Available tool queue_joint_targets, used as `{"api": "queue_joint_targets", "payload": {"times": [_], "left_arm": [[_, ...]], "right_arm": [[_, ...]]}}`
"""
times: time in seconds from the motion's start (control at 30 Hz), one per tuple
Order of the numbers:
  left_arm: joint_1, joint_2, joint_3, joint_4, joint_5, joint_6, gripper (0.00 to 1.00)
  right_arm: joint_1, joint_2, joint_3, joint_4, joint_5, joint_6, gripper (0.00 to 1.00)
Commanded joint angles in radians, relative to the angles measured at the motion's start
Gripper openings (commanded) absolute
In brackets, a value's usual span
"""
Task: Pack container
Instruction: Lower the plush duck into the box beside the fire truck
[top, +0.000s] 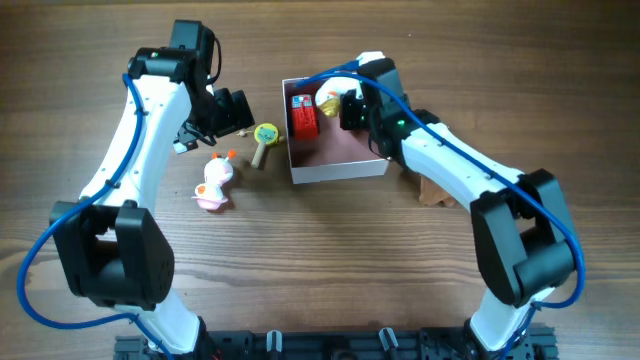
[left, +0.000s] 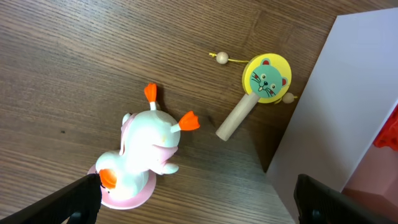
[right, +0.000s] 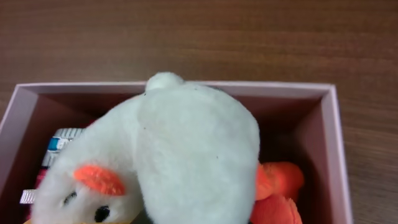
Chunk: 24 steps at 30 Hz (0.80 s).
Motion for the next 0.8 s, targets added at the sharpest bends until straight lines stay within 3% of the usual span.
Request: {"api": "queue_joint_targets", "payload": {"times": [0.0, 0.03, 0.07, 0.13, 0.17, 0.27, 0.4, 0.63, 0.77], "left_arm": [[0.003, -0.011, -0.006, 0.000, -0.006, 0.002, 1.00], [0.003, -0.011, -0.006, 0.000, -0.006, 0.002, 1.00], [0.003, -0.011, -0.006, 0.000, -0.006, 0.002, 1.00], [0.003, -0.011, -0.006, 0.000, -0.006, 0.002, 1.00], [0.003, -0.011, -0.006, 0.000, -0.006, 0.002, 1.00], [0.003, -0.010, -0.006, 0.000, -0.006, 0.002, 1.00], [0.003, -0.011, -0.006, 0.000, -0.006, 0.002, 1.00], [0.003, -0.010, -0.006, 0.000, -0.006, 0.002, 1.00], [0.003, -0.011, -0.006, 0.000, -0.006, 0.002, 1.00]], "right_arm": [[0.010, 0.028, 0.004, 0.023, 0.015, 0.016, 0.04], [0.010, 0.029, 0.004, 0.025, 0.015, 0.015, 0.07], [0.010, 0.029, 0.004, 0.029, 0.015, 0.015, 0.18], [0.010, 0.029, 0.004, 0.036, 0.014, 0.014, 0.24], [0.010, 0.029, 0.004, 0.039, 0.014, 0.014, 0.37], [0.010, 0.029, 0.004, 0.043, 0.014, 0.012, 0.52], [0.010, 0.029, 0.004, 0.044, 0.015, -0.016, 0.63], [0.037, 0.022, 0.012, 0.071, 0.037, -0.104, 0.66], [0.058, 0.011, 0.021, 0.077, 0.037, -0.125, 0.59]]}}
